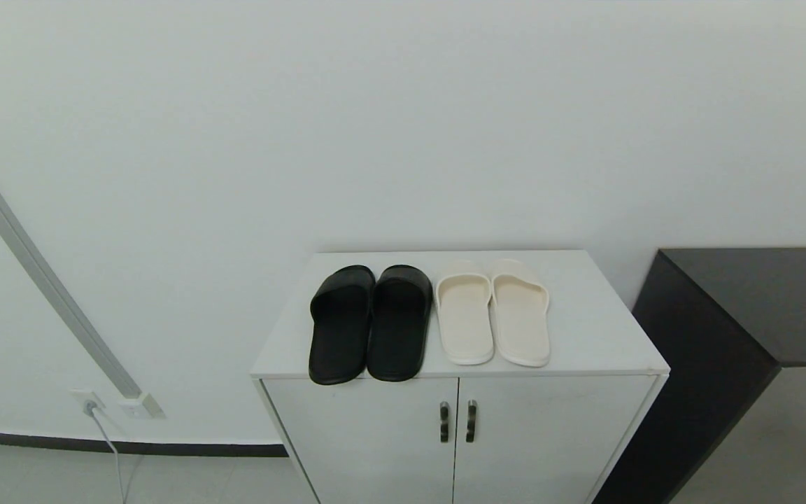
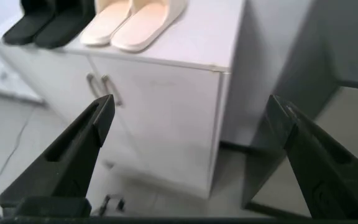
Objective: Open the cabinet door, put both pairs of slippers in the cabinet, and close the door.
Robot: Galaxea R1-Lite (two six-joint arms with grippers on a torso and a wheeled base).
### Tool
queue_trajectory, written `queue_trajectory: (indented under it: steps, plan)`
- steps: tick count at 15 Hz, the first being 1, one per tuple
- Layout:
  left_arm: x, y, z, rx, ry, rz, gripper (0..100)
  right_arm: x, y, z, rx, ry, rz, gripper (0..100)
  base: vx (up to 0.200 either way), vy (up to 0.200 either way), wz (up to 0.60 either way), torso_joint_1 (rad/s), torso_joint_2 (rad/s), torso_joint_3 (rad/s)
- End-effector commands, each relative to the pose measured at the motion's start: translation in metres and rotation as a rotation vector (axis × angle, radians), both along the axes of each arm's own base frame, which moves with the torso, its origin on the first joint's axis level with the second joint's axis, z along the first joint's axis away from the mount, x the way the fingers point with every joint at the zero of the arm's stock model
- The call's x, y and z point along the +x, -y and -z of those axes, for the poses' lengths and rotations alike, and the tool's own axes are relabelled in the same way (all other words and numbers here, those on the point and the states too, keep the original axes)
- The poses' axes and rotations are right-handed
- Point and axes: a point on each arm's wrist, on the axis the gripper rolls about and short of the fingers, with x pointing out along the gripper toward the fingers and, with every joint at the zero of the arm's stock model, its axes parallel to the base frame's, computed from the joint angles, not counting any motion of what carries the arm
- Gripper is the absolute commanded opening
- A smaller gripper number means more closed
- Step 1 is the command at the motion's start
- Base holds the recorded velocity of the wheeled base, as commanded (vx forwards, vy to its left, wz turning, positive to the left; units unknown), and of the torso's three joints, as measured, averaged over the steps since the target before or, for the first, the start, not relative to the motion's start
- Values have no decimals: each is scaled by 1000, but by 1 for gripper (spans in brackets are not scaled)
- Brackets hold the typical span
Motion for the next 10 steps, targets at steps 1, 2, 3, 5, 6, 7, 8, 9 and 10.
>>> queue_trajectory:
  steps: [1,2,3,5,6,7,8,9,10]
  plan:
    - [0,0,0,0,0,-1,0,65,-33,-13,2,-177,-148,100,0,0,0,0,0,0]
    - [0,0,0,0,-1,-1,0,74,-47,-20,30,-195,-161,100,0,0,0,0,0,0]
    - [0,0,0,0,0,-1,0,81,-59,-27,53,-209,-162,100,0,0,0,0,0,0]
    - [0,0,0,-2,-1,-1,0,103,-99,-39,77,-237,-128,100,0,0,0,0,0,0]
    - [0,0,0,-2,0,-2,0,113,-118,-40,74,-247,-118,100,0,0,0,0,0,0]
    - [0,0,0,-2,0,-1,0,122,-136,-41,76,-255,-102,100,0,0,0,0,0,0]
    - [0,0,0,-2,-1,-1,0,131,-152,-42,80,-257,-82,100,0,0,0,0,0,0]
    - [0,0,0,-2,0,-2,0,140,-166,-40,67,-253,-55,100,0,0,0,0,0,0]
    - [0,0,0,-2,-1,-2,0,149,-181,-37,47,-246,-26,100,0,0,0,0,0,0]
